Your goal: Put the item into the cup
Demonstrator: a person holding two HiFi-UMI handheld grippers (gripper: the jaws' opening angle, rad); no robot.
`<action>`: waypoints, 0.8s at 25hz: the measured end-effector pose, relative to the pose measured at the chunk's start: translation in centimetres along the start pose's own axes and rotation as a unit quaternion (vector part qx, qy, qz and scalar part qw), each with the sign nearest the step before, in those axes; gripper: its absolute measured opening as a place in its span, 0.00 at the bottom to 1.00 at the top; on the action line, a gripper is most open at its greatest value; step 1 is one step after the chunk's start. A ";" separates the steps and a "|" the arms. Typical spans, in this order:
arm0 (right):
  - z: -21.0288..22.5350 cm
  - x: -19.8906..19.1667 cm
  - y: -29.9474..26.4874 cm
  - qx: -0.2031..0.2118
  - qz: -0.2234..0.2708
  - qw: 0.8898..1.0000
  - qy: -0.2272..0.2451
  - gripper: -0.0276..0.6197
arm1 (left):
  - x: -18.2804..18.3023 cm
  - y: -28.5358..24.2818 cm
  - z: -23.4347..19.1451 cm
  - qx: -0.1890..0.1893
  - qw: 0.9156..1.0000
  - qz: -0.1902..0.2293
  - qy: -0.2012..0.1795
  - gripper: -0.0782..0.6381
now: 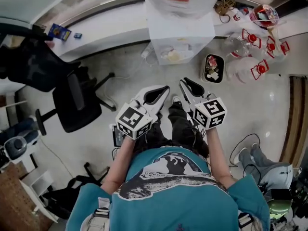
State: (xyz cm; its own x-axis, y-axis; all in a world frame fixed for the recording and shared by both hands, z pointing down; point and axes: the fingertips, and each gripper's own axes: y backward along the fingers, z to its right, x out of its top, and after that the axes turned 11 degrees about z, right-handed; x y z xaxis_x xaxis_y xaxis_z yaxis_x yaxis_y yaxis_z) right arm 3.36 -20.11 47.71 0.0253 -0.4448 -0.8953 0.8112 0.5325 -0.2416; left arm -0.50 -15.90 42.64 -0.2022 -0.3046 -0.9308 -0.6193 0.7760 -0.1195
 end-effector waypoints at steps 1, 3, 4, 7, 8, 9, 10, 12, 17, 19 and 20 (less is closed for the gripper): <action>0.8 -0.1 -0.3 0.004 -0.005 1.000 0.004 0.14 | -0.3 -0.4 0.1 0.005 1.000 0.000 0.002 0.11; 2.2 -0.5 -0.9 0.011 -0.014 1.000 0.013 0.14 | -0.9 -1.0 0.2 0.016 1.000 -0.004 0.004 0.11; 2.9 -0.8 -1.3 0.013 -0.018 1.000 0.016 0.14 | -1.3 -1.2 0.2 0.022 1.000 -0.006 0.003 0.11; 4.7 -1.8 -2.5 0.020 -0.031 0.999 0.022 0.14 | -2.1 -1.8 0.0 0.039 0.999 -0.009 0.005 0.11; 5.3 -2.3 -3.0 0.023 -0.038 0.999 0.025 0.14 | -2.3 -2.0 -0.1 0.045 0.999 -0.007 0.006 0.11; 5.8 -2.8 -3.4 0.027 -0.046 0.998 0.028 0.14 | -2.5 -2.1 -0.2 0.052 0.999 -0.005 0.006 0.11; 6.3 -3.3 -3.9 0.030 -0.055 0.998 0.031 0.14 | -2.7 -2.3 -0.4 0.059 0.998 -0.002 0.006 0.11; 7.3 -4.5 -5.0 0.038 -0.070 0.996 0.042 0.14 | -3.0 -2.5 -1.0 0.072 0.997 0.004 0.005 0.11; 10.2 -7.8 -8.0 0.042 -0.106 0.991 0.064 0.14 | -4.5 -2.6 -2.7 0.103 0.995 0.008 0.009 0.11; 11.4 -9.2 -9.3 0.038 -0.119 0.990 0.066 0.14 | -5.3 -2.4 -3.3 0.115 0.993 0.003 0.011 0.11; 11.8 -10.0 -9.9 0.037 -0.124 0.989 0.066 0.14 | -5.7 -2.3 -3.7 0.121 0.993 -0.001 0.013 0.11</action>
State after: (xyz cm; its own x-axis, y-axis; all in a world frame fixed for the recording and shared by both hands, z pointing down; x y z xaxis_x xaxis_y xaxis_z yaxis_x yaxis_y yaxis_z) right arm 1.98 -29.48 63.45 -0.2527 -0.4554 -0.8537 0.8237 0.3617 -0.4368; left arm -0.75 -17.97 49.47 -0.2224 -0.3177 -0.9217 -0.4206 0.8842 -0.2033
